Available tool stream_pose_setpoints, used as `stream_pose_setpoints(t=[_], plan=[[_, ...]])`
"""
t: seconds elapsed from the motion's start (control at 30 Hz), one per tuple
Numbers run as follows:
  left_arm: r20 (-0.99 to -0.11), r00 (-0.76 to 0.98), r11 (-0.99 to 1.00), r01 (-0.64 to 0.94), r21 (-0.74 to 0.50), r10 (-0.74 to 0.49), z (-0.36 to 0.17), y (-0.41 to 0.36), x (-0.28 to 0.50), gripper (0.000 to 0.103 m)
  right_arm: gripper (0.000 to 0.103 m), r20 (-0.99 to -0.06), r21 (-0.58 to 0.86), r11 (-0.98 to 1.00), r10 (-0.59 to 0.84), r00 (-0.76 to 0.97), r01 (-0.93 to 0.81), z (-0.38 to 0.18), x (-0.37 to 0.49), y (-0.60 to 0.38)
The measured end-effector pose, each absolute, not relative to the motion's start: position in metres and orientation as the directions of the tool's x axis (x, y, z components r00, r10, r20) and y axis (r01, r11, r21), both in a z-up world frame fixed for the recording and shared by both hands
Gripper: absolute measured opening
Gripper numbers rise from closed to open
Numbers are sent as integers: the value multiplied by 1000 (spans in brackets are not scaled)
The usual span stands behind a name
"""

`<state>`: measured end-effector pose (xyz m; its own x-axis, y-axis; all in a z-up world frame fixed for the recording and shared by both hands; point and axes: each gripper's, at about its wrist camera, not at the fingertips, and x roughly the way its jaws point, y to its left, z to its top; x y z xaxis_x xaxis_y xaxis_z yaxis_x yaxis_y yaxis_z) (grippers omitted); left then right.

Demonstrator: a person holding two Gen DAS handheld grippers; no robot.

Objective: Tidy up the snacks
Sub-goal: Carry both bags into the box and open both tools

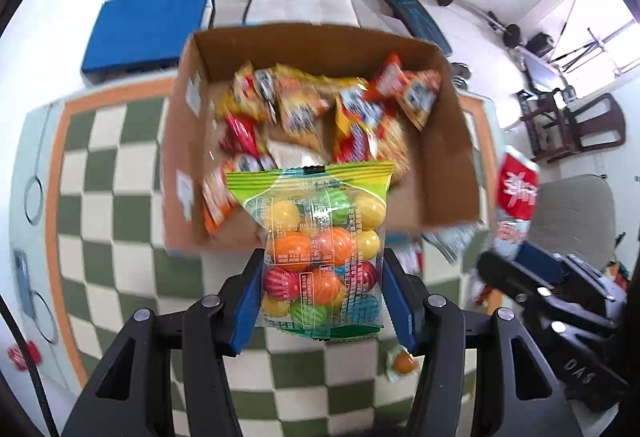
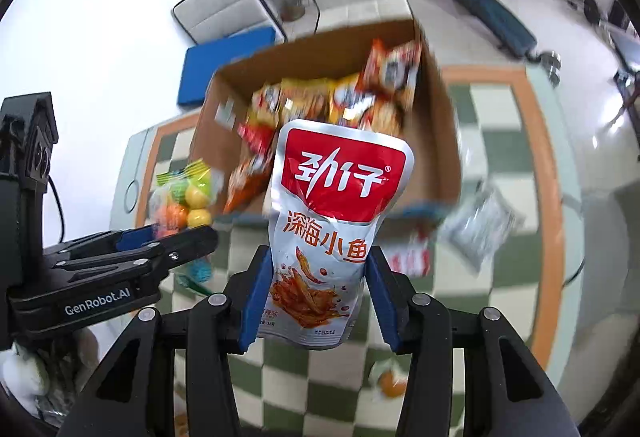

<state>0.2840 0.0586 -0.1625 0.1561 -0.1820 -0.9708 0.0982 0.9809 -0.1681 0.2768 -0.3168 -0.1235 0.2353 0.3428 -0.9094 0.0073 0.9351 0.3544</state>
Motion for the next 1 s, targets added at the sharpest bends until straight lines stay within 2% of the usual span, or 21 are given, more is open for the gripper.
stream_pose_setpoints(t=[0.2,0.43,0.63,0.73,0.77,0.8,0.83,0.87,0.9,1.0], plan=[[-993,97,996,60,-69,-75,-187,81,361,53,50,-930,313,950,303,206,18,-144,352,-317],[-1000,-3,999,32,15,15,-226,104,412,53,50,-956,274,960,265,128,52,-187,398,-314],[-997,-72,998,39,40,43,-254,108,424,53,50,-970,236,969,231,80,70,-215,410,-317],[-993,-116,1000,25,15,18,-266,108,424,54,56,-974,223,972,220,54,78,-223,412,-318],[-992,-123,1000,19,11,13,-268,108,424,55,63,-977,211,974,208,38,79,-227,413,-318],[-992,-123,1000,10,10,11,-269,109,424,61,64,-981,196,977,195,21,80,-230,414,-318],[-993,-121,1000,4,8,8,-269,109,424,73,65,-983,185,980,186,3,75,-233,414,-318],[-993,-117,1000,-2,-1,-2,-268,109,424,81,71,-985,172,982,173,-9,74,-235,414,-318],[-994,-112,1000,-4,-11,-11,-268,109,424,89,84,-987,159,985,161,-18,72,-236,414,-317],[-995,-94,1000,-2,-20,-20,-263,108,423,89,87,-986,164,984,165,-16,73,-237,412,-316]])
